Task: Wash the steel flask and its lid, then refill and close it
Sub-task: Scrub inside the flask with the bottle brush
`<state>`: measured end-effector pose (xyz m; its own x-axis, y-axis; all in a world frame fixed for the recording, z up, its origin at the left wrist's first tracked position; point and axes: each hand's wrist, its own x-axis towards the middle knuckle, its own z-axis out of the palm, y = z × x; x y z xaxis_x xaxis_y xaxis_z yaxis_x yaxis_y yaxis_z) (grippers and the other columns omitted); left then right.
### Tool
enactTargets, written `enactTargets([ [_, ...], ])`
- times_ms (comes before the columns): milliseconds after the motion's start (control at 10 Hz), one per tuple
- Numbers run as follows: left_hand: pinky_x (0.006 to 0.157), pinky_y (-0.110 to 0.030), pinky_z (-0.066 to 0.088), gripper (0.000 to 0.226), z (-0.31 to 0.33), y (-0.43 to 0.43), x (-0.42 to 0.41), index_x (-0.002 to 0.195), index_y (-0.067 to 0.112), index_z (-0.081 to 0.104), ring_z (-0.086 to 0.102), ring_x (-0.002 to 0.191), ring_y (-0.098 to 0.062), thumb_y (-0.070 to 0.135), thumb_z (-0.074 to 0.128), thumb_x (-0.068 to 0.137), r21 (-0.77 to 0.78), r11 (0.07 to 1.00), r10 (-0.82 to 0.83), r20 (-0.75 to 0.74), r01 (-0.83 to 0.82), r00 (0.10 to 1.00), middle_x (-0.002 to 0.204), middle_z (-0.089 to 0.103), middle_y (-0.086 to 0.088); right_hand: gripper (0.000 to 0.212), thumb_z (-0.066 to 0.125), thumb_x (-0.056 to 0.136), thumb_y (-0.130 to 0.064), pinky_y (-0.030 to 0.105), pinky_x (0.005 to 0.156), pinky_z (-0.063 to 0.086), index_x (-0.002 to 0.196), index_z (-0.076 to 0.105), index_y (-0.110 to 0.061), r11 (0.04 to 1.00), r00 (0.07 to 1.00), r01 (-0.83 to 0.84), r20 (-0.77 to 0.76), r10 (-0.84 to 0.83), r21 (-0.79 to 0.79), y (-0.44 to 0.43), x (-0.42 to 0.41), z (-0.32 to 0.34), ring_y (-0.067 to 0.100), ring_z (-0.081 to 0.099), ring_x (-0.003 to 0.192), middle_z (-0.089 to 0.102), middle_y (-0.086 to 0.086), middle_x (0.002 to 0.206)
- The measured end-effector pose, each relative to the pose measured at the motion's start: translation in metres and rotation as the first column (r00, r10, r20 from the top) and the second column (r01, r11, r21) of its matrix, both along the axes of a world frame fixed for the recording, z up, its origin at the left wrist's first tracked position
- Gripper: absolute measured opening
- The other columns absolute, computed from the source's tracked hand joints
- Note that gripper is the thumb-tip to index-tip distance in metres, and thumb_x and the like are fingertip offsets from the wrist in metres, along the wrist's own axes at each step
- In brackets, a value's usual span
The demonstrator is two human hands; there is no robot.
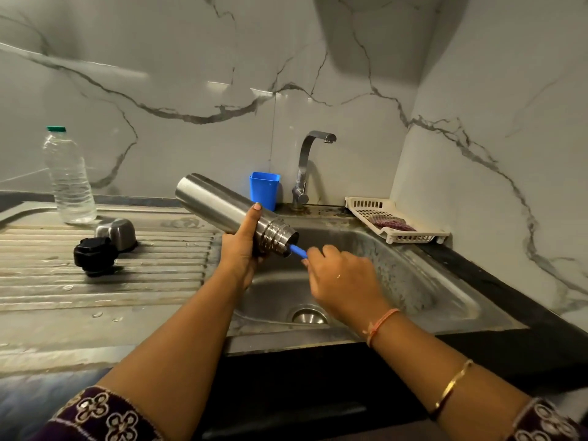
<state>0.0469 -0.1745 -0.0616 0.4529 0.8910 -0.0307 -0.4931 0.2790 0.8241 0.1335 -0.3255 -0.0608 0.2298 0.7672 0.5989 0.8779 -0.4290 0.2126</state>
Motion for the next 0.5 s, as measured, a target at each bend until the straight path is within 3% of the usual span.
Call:
enactTargets([
  [100,0.081,-0.042,0.057,0.070,-0.002,0.001,-0.001,0.128,0.005,0.044,0.068,0.093,-0.023,0.038,0.075,0.075,-0.044,0.999,-0.012,-0.003,0.012,1.000,0.111,0.066,-0.013,0.015,0.059,0.088,-0.025,0.023,0.042,0.021,0.082,0.063,-0.012,0.998,0.998,0.022,0.066,-0.018,-0.061,0.002,-0.014,0.002,0.022,0.054,0.045,0.058,0.003,0.060],
  [200,0.081,-0.043,0.057,0.074,-0.002,0.004,-0.003,0.128,0.005,0.044,0.068,0.093,-0.024,0.042,0.076,0.072,-0.032,0.999,-0.012,-0.041,0.011,0.999,0.110,0.066,-0.012,0.033,0.039,0.100,-0.032,0.025,0.045,0.029,0.090,0.061,-0.010,0.991,0.541,-0.115,-0.841,0.006,-0.067,0.008,-0.021,0.017,0.019,0.053,0.050,0.053,0.003,0.063],
  [300,0.075,-0.039,0.058,0.079,0.003,0.000,-0.005,0.127,0.007,0.048,0.068,0.095,-0.023,0.046,0.077,0.065,-0.020,0.998,-0.062,0.002,0.062,0.998,0.111,0.067,-0.011,0.038,0.040,0.100,-0.033,0.016,0.033,0.017,0.084,0.062,-0.007,0.989,-0.251,-0.104,-0.965,0.073,0.101,0.006,-0.007,0.033,0.005,0.023,0.034,0.032,-0.005,0.048],
  [400,0.075,-0.041,0.058,0.089,0.001,-0.003,-0.003,0.129,0.005,0.045,0.068,0.095,-0.025,0.045,0.080,0.058,-0.012,0.997,-0.073,-0.014,0.072,0.997,0.113,0.066,-0.013,0.031,0.039,0.099,-0.036,0.024,0.042,0.031,0.090,0.059,-0.014,0.994,0.688,-0.094,-0.726,0.020,-0.061,-0.002,-0.005,0.020,0.012,0.042,0.045,0.046,-0.002,0.061],
  [500,0.086,-0.047,0.055,0.065,-0.001,-0.003,-0.001,0.123,0.007,0.045,0.067,0.097,-0.026,0.037,0.075,0.074,-0.038,0.998,-0.049,-0.028,0.048,0.998,0.110,0.065,-0.014,0.032,0.034,0.090,-0.020,0.023,0.038,0.025,0.092,0.065,-0.012,0.997,0.988,0.039,0.150,-0.029,-0.065,-0.008,-0.007,-0.007,0.017,0.044,0.038,0.052,0.002,0.061],
])
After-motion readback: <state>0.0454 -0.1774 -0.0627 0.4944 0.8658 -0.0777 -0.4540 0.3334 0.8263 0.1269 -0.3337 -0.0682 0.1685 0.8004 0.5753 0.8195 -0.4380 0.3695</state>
